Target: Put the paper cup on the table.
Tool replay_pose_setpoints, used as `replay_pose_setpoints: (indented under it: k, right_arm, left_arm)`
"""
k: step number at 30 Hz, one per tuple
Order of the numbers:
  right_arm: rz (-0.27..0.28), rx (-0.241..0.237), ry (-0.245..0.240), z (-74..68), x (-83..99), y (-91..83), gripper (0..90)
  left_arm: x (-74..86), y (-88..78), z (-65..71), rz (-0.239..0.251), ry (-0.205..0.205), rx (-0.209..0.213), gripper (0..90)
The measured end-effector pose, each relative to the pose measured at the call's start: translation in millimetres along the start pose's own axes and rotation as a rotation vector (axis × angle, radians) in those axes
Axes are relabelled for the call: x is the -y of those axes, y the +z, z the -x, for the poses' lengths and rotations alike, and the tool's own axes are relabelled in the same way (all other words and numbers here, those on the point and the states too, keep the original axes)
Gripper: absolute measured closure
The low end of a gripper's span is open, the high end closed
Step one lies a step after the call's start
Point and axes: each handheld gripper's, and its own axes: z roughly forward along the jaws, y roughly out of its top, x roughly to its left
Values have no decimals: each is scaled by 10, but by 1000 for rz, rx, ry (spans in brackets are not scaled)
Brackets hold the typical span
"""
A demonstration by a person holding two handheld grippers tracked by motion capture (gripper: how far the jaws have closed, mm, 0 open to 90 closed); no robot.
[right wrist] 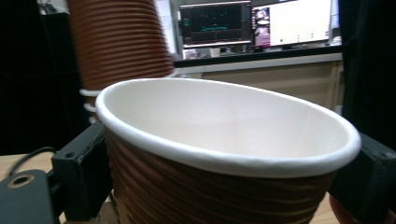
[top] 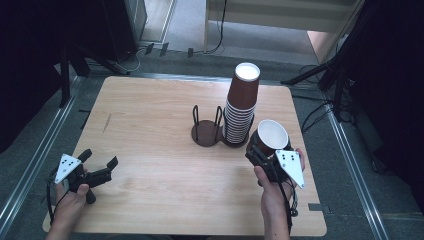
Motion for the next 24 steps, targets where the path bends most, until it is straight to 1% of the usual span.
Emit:
replay_pose_setpoints:
  k: [2, 5, 8, 10, 12, 15, 17, 21, 24]
  right_arm:
    - [10, 31, -17, 52, 12, 21, 85]
    - [20, 53, -27, 155, 41, 62, 85]
    - [18, 80, -37, 272, 86, 110, 86]
    - [7, 125, -52, 348, 122, 142, 85]
    - [6, 118, -52, 415, 160, 160, 85]
    - [-5, 113, -91, 465, 241, 192, 85]
    - [-27, 108, -99, 497, 322, 233, 84]
    - [-58, 109, -102, 533, 442, 298, 84]
    - [-76, 107, -126, 532, 527, 336, 83]
  left_arm:
    - [-1, -7, -14, -9, -7, 9, 0]
    - [1, -19, -31, -14, -11, 16, 0]
    - [-2, -12, -37, -19, -20, 20, 0]
    - [-7, -4, -41, -28, -18, 17, 0]
    - [-8, 2, -38, -30, -18, 18, 0]
    - [-8, 6, -34, -36, -16, 21, 0]
    - [-9, 7, -32, -39, -13, 18, 0]
    - [-9, 7, -27, -37, -12, 16, 0]
    - [-9, 8, -27, -40, -10, 15, 0]
